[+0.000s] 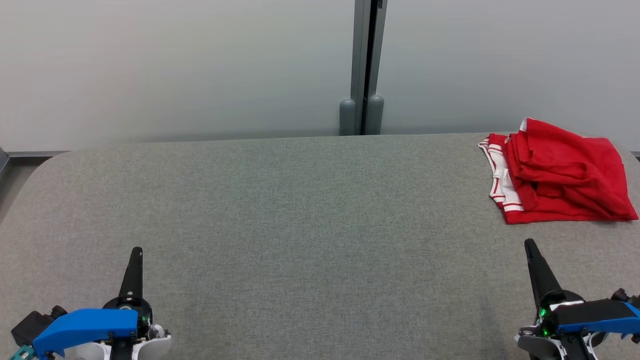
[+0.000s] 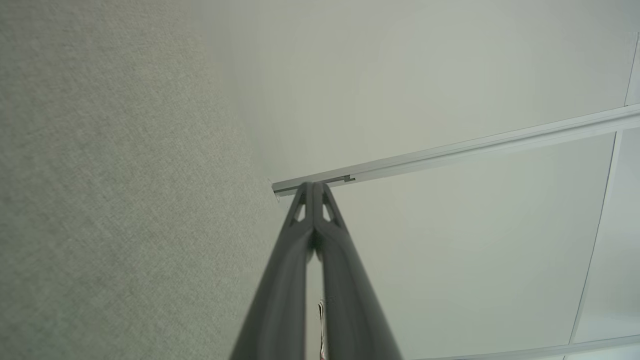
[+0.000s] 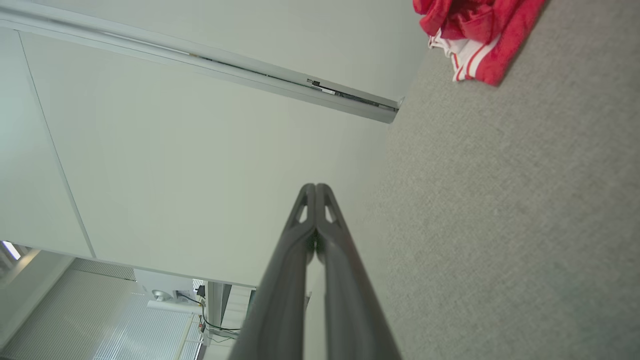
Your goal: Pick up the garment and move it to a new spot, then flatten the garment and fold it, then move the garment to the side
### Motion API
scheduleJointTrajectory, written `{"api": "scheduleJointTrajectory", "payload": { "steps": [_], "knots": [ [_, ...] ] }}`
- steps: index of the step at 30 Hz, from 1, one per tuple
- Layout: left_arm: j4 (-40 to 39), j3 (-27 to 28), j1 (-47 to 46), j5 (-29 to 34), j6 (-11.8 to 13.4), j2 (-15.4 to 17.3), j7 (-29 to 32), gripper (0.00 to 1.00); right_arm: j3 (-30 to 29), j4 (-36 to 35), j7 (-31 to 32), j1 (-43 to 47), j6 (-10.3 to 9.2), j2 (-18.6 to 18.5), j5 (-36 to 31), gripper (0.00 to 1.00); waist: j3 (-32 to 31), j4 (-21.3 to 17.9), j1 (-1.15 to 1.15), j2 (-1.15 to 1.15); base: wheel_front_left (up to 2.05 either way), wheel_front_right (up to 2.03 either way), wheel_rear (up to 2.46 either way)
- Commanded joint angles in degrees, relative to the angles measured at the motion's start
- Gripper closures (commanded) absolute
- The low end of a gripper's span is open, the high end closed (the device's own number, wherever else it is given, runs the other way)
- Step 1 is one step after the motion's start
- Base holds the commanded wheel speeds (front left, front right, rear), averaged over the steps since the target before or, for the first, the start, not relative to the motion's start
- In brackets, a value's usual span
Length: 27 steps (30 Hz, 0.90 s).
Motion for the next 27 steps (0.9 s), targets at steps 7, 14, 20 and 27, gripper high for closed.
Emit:
{"api": "scheduleJointTrajectory", "payload": {
  "steps": [7, 14, 20, 27],
  "knots": [
    [0.2, 0.8, -1.9, -4.0, -0.8, -0.2, 1.0, 1.00, -0.3, 0.1, 0.9, -1.3, 0.02, -0.4, 4.3, 1.00, 0.1, -0.1, 0.00, 0.00, 0.00, 0.00, 0.00],
    [0.6, 1.0, -2.3, -7.0, -1.1, -0.5, 1.7, 1.00, -0.4, 0.3, 1.4, -1.7, 0.02, -0.5, 7.4, 1.00, 0.2, -0.1, 0.00, 0.00, 0.00, 0.00, 0.00],
    [0.8, 1.1, -2.8, -9.3, -1.5, -0.7, 2.2, 1.00, -0.5, 0.6, 1.8, -1.9, 0.02, -0.5, 10.1, 1.00, 0.2, -0.2, 0.00, 0.00, 0.00, 0.00, 0.00],
    [1.0, 1.3, -3.2, -11.6, -1.7, -1.0, 2.7, 1.00, -0.6, 0.8, 2.2, -2.0, 0.02, -0.5, 12.5, 1.00, 0.3, -0.2, 0.00, 0.00, 0.00, 0.00, 0.00]
  ]
}}
